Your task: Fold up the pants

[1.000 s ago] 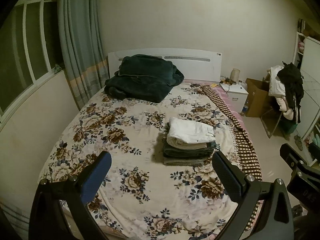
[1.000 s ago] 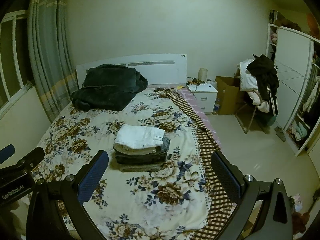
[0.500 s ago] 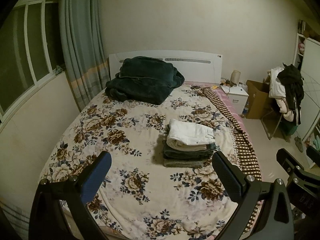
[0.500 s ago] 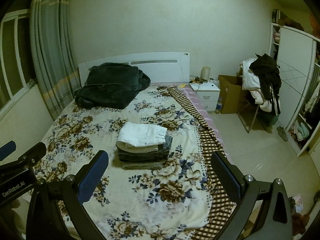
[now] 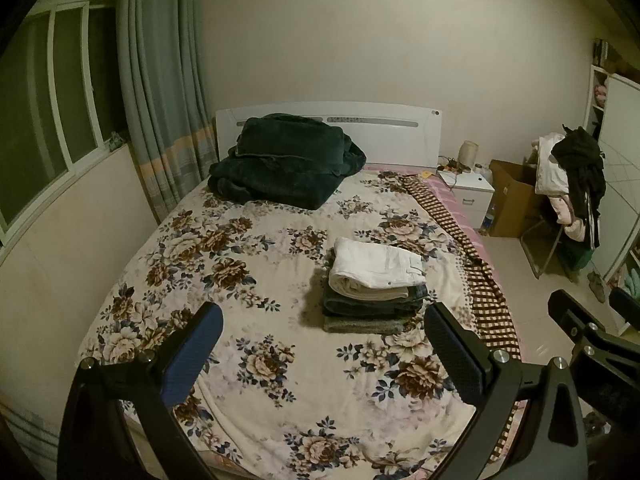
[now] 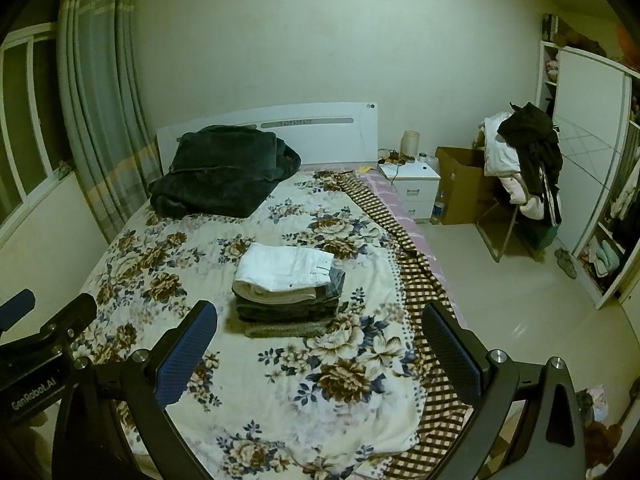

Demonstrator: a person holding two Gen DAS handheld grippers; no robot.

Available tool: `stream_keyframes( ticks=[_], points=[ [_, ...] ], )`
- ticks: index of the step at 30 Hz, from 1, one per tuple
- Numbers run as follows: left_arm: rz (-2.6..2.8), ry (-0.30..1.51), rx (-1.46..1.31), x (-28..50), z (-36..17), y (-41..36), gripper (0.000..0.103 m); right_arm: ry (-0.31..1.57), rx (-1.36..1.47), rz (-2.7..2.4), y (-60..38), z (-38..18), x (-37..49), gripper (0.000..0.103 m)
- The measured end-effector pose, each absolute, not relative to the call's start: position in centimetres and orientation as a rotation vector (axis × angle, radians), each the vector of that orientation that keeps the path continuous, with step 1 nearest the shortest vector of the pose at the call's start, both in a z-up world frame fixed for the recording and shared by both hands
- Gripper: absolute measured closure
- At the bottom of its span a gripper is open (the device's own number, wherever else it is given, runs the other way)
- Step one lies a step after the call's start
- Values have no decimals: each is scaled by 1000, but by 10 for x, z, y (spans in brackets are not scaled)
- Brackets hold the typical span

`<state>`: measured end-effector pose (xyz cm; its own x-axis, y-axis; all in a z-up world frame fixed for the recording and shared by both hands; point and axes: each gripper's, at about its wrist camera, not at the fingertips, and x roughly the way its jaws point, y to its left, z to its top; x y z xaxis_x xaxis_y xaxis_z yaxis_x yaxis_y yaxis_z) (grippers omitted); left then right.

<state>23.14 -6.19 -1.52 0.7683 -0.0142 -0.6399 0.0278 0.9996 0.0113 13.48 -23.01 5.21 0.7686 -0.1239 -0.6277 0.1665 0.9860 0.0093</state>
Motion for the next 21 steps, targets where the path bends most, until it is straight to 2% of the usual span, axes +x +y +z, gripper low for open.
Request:
stream_keyframes(
  ticks=[21],
  points=[
    [-9,686,17,226,-14,-59,0,672,74,-152,-229,52,133,0]
  ],
)
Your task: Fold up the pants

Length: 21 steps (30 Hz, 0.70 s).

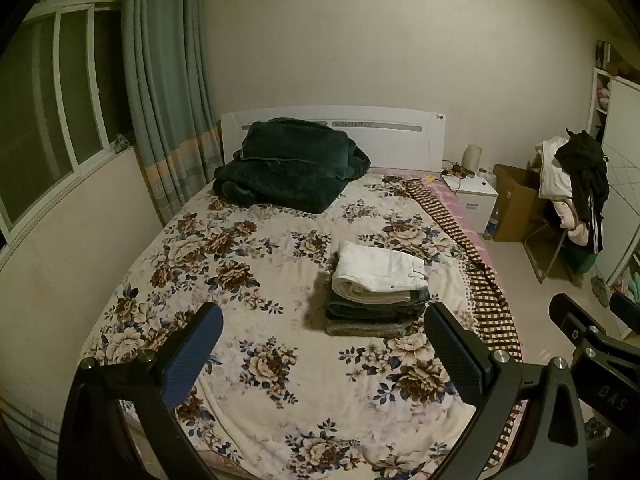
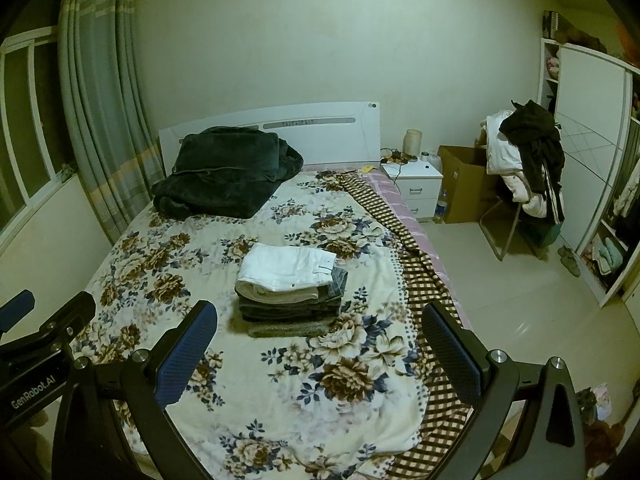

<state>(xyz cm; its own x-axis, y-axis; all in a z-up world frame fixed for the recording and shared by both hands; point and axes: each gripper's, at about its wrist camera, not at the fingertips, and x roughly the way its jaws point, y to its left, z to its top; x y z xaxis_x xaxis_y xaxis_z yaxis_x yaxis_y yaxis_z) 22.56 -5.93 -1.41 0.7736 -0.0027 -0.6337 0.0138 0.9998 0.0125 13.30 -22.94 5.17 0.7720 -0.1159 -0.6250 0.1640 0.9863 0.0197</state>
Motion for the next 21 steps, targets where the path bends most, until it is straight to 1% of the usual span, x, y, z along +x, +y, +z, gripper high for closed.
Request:
stream_keyframes(
  ticks=[21],
  points=[
    [21,670,17,224,-8,-49,0,675,78,-154,-226,50,131,0]
  ],
)
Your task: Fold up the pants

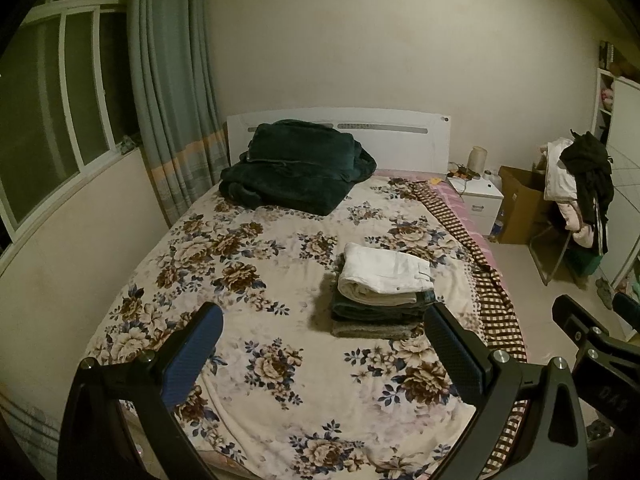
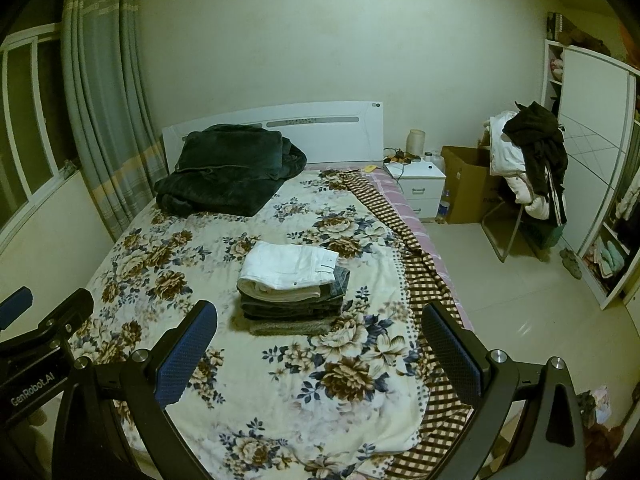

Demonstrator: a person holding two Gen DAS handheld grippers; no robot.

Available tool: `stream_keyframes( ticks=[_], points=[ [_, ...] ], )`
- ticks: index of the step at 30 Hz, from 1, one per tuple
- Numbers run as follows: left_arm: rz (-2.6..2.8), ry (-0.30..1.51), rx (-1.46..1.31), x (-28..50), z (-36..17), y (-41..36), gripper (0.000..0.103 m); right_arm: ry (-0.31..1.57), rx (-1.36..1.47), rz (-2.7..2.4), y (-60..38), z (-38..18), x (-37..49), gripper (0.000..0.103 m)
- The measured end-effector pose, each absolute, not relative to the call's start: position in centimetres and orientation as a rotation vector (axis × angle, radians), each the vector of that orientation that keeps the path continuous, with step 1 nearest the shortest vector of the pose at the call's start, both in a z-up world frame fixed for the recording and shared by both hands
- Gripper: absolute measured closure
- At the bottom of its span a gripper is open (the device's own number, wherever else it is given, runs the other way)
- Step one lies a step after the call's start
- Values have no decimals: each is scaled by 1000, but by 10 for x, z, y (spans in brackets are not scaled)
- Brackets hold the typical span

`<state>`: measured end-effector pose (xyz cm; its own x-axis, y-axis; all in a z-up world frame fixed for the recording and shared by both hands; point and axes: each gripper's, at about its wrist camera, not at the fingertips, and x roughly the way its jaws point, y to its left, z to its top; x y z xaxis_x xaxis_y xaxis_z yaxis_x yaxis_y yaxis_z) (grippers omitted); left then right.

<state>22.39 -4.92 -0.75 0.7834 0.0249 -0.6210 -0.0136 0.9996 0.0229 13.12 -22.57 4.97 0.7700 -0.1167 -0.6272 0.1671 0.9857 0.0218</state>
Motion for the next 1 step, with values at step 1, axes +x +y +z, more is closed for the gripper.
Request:
stream_keyframes(
  ticks=[1],
  points=[
    [21,668,15,224,-7,-47,0,674,79,-154,-226,50,131,0]
  ],
)
